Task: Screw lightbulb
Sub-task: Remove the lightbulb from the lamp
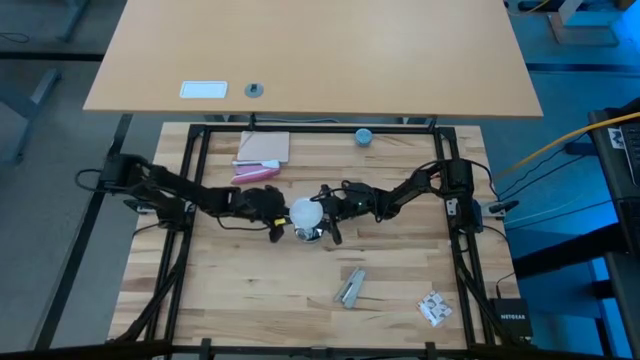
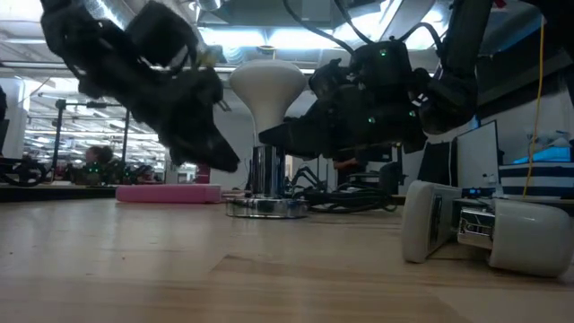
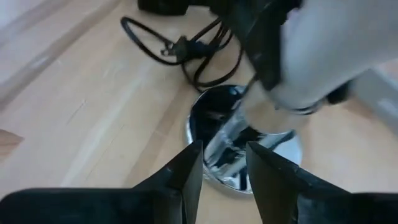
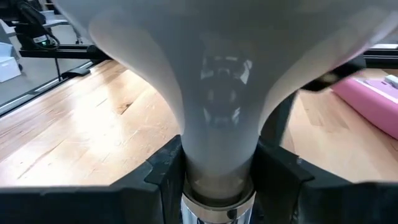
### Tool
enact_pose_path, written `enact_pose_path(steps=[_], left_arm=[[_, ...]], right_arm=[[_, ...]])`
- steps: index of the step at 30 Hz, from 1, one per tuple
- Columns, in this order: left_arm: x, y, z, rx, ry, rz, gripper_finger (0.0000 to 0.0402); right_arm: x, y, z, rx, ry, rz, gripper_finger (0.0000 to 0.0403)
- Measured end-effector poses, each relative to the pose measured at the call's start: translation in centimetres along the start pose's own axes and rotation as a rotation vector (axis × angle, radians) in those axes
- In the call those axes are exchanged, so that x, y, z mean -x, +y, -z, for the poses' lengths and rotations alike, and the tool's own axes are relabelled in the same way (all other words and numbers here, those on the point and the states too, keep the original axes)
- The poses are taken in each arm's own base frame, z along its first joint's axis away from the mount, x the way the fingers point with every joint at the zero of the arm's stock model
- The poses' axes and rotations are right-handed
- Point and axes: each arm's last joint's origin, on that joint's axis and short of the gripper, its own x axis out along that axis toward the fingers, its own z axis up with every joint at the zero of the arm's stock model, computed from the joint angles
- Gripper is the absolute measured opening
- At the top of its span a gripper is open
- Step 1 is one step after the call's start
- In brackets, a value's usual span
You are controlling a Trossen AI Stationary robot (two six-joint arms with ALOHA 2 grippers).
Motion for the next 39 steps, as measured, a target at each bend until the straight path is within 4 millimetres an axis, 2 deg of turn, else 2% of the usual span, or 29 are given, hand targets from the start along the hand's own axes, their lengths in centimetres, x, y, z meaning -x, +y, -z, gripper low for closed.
enact_pose_path(steps=[3, 7, 18, 25, 39], left_arm=[[1.0, -0.5, -0.4, 0.015, 0.003, 0.052, 0.0115], [1.2, -1.7, -0.2, 0.013, 0.003, 0.100, 0.0115], [-1.7, -2.8, 2.1, 0.022, -0.026, 0.063, 0.0115], [-2.9, -2.0, 2.8, 0.076, -0.016, -0.012, 0.0115], [-3.2, -0.1, 2.6, 0.044, -0.027, -0.180, 0.0115]], right_arm=[[0.0, -0.1, 0.0, 0.002, -0.004, 0.029, 0.0163], [0.0, -0.3, -0.1, 0.007, -0.015, 0.080, 0.0163], [0.1, -0.4, -0.2, 0.010, -0.024, 0.106, 0.0163], [0.1, -0.4, -0.2, 0.011, -0.026, 0.104, 0.0163], [0.0, -0.2, -0.2, 0.007, -0.021, 0.013, 0.0163]])
